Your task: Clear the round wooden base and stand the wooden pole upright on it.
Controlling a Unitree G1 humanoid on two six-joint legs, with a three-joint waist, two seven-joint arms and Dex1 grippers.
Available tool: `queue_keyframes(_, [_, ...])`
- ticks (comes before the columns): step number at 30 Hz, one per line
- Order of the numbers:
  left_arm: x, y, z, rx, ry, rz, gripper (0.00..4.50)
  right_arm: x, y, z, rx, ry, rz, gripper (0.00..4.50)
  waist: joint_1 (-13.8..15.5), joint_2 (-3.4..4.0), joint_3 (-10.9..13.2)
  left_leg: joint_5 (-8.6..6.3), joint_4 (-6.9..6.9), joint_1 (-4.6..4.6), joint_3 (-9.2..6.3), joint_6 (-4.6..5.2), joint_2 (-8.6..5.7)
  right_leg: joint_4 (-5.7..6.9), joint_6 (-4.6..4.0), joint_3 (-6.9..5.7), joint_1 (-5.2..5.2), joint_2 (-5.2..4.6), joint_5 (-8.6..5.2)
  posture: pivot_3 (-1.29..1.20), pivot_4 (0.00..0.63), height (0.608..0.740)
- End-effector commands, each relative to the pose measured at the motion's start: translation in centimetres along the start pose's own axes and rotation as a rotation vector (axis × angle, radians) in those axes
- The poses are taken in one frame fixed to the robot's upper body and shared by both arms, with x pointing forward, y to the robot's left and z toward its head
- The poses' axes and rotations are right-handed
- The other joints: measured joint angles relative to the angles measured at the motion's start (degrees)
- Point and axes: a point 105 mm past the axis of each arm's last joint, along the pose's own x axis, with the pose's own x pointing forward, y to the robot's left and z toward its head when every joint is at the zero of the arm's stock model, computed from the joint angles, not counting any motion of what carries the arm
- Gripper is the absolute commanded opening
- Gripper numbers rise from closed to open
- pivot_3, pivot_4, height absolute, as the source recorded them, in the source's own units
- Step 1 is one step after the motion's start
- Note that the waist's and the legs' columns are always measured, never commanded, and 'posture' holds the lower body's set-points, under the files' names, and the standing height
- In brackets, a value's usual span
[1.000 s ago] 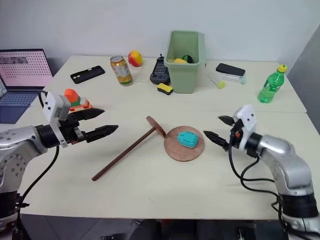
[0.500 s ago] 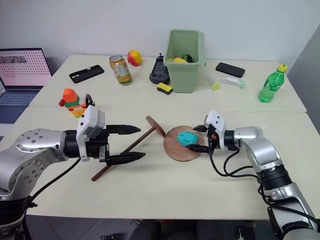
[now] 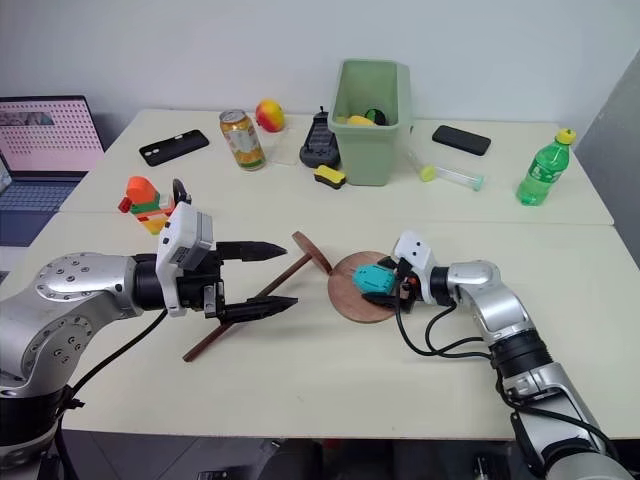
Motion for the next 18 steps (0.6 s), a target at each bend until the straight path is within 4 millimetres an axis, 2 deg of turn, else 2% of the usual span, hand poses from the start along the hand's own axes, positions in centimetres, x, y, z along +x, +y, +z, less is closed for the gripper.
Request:
queue_keyframes(1, [0.0,-0.4,1.2,0.03,-0.036,-0.016,4.5,-0.7,-0.5,1.9,-0.031,-0.067,-0.01,3.28,0.0,0.0,0.0,0.0,0.0,0.0,0.0,0.0,0.0,0.0,0.0,0.0,0.0,0.0,0.0,0.0,0.15,0.74])
queue_keyframes(3, [0.0,-0.3,1.2,0.029,-0.034,-0.014,4.5,-0.9,-0.4,2.2,-0.03,-0.074,-0.006,2.81,0.0,0.0,0.0,0.0,0.0,0.0,0.0,0.0,0.0,0.0,0.0,-0.01,0.0,0.0,0.0,0.0,0.15,0.74])
queue_keyframes(6, [0.0,-0.2,1.1,0.029,-0.032,-0.008,4.5,-1.5,-0.7,3.0,-0.018,-0.105,-0.018,2.75,-0.01,0.0,0.0,0.0,0.0,0.0,0.0,0.0,0.01,0.0,0.0,0.0,0.0,0.0,0.0,0.0,0.15,0.74])
queue_keyframes(7, [0.0,-0.1,1.1,0.029,-0.032,-0.007,4.5,-1.8,-1.3,3.5,0.015,-0.133,-0.047,2.75,-0.01,0.0,0.0,0.0,0.0,0.0,0.0,0.0,0.0,0.0,0.0,0.0,0.0,0.0,0.0,0.0,0.15,0.74])
queue_keyframes(10, [0.0,0.1,1.1,0.033,-0.033,-0.001,4.5,-3.1,-5.2,4.8,0.116,-0.215,-0.238,2.75,0.0,0.0,0.0,0.0,0.0,0.0,0.0,0.0,0.0,0.02,0.0,0.0,0.0,0.0,0.0,0.0,0.15,0.74])
queue_keyframes(14, [0.1,0.3,1.3,0.039,-0.04,0.0,4.5,-6.2,-12.2,4.1,0.189,-0.199,-0.667,2.75,-0.06,0.0,0.01,0.01,0.03,0.03,0.06,-0.01,-0.03,0.06,-0.01,0.0,-0.01,0.0,0.01,0.0,0.15,0.74])
queue_keyframes(16, [0.3,0.3,1.4,0.041,-0.044,-0.002,4.5,-7.3,-14.1,3.3,0.218,-0.169,-0.795,2.75,0.08,0.0,0.0,0.01,0.03,-0.01,0.11,-0.02,-0.05,0.06,-0.01,0.01,-0.06,-0.02,0.01,0.0,0.15,0.74])
queue_keyframes(18, [0.4,0.5,1.5,0.049,-0.046,0.0,4.5,-7.5,-15.0,2.4,0.24,-0.124,-0.851,2.75,-0.03,0.0,0.0,0.02,-0.01,-0.04,0.11,-0.03,-0.03,-0.04,-0.01,0.06,-0.05,-0.03,0.01,0.0,0.15,0.74])
